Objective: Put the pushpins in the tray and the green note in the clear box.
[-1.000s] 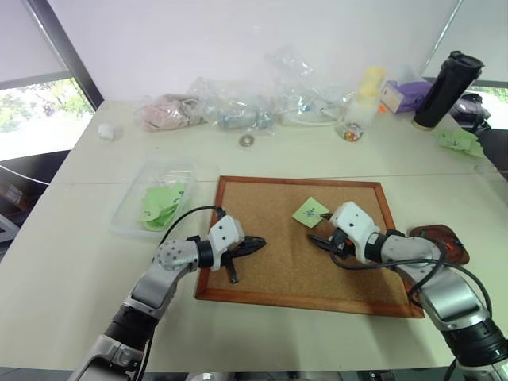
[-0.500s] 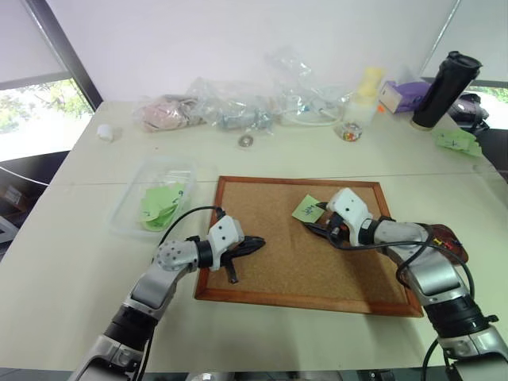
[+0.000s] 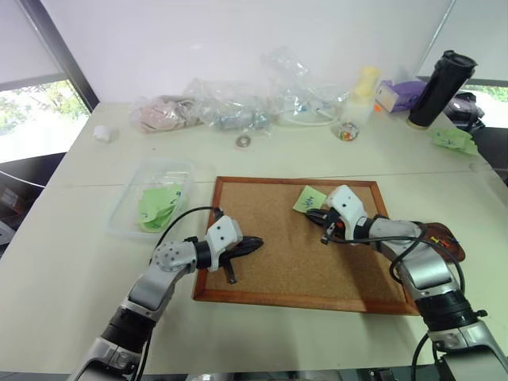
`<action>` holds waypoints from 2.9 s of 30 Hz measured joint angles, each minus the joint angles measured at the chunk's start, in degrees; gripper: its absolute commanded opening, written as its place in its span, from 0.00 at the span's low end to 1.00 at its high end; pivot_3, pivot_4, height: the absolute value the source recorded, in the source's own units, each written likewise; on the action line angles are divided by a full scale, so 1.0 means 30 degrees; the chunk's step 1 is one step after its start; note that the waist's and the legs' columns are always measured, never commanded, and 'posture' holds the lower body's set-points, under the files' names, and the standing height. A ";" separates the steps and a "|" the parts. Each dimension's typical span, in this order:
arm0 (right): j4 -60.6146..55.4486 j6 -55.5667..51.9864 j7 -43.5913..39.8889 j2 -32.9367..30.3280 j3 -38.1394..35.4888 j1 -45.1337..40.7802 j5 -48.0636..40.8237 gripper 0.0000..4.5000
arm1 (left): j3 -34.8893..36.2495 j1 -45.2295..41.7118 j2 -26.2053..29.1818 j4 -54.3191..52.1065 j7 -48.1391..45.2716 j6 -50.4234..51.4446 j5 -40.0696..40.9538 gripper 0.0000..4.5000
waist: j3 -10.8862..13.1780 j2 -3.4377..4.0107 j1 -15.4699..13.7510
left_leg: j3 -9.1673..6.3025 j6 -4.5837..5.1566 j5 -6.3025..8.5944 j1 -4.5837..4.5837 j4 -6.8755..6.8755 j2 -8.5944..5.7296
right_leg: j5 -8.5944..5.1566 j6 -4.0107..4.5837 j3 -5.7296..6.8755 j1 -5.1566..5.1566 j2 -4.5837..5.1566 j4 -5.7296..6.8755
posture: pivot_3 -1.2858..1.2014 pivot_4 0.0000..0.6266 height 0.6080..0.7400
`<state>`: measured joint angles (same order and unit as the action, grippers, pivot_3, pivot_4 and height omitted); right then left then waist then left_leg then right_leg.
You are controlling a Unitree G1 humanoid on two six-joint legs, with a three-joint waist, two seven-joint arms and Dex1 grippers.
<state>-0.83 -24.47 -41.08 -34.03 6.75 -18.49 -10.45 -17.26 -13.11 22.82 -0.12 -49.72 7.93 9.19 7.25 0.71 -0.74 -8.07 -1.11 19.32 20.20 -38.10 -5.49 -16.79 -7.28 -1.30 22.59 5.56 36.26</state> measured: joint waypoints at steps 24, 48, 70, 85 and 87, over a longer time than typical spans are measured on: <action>-0.7179 -1.6181 0.1894 0.1893 -0.5062 -0.0468 -1.1381 0.04 | 0.0290 -0.4067 0.1472 0.1350 -0.2604 0.1268 0.0485 0.00 | 0.0076 -0.0060 0.0008 | 0.0002 -0.0022 -0.0013 0.0249 -0.0026 0.0007 | 0.0003 0.0002 0.0000 0.0261 0.0005 0.0076 | 0.52 0.24 1.00; -0.6070 -1.1341 0.2704 -0.0139 -0.4418 0.1024 -0.8801 0.16 | -0.0718 -0.6431 -0.0614 0.4881 -0.5126 -0.2733 -0.0575 0.00 | 0.0104 -0.0115 0.0133 | 0.0035 -0.0054 -0.0035 0.0398 -0.0078 -0.0021 | 0.0005 0.0000 0.0010 0.0502 0.0015 0.0297 | 0.52 0.24 1.00; -0.6197 -0.9305 0.2363 0.0303 -0.0881 0.1071 -0.6322 0.67 | -0.0843 -0.6736 -0.1814 0.7366 -0.4156 -0.3958 -0.2169 0.00 | 0.0096 -0.0158 0.0160 | 0.0028 -0.0062 -0.0038 0.0393 -0.0185 -0.0019 | 0.0005 0.0000 0.0016 0.0468 0.0006 0.0339 | 0.52 0.24 1.00; -0.5512 -0.8976 0.1308 0.0418 0.0151 0.0394 -0.5586 0.01 | -0.0761 -0.6090 -0.1830 0.6351 -0.3562 -0.3193 -0.2167 0.00 | 0.0094 -0.0159 0.0167 | 0.0025 -0.0061 -0.0037 0.0398 -0.0221 -0.0019 | 0.0005 0.0000 0.0016 0.0461 0.0005 0.0356 | 0.52 0.24 1.00; -0.5512 -0.8913 0.1171 0.0365 0.0192 0.0365 -0.5526 0.01 | -0.0751 -0.6027 -0.1853 0.6298 -0.3444 -0.3125 -0.2115 0.00 | 0.0094 -0.0159 0.0159 | 0.0025 -0.0061 -0.0037 0.0398 -0.0221 -0.0019 | 0.0005 0.0000 0.0016 0.0462 0.0005 0.0357 | 0.52 0.24 1.00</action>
<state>-17.37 -51.20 -37.57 -32.93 7.32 -17.40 -27.03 -19.51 -31.19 17.26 18.77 -60.05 -1.44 2.84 7.54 0.23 -0.26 -8.00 -1.29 19.21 21.40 -38.76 -5.55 -16.78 -7.28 -1.25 23.98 5.58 37.34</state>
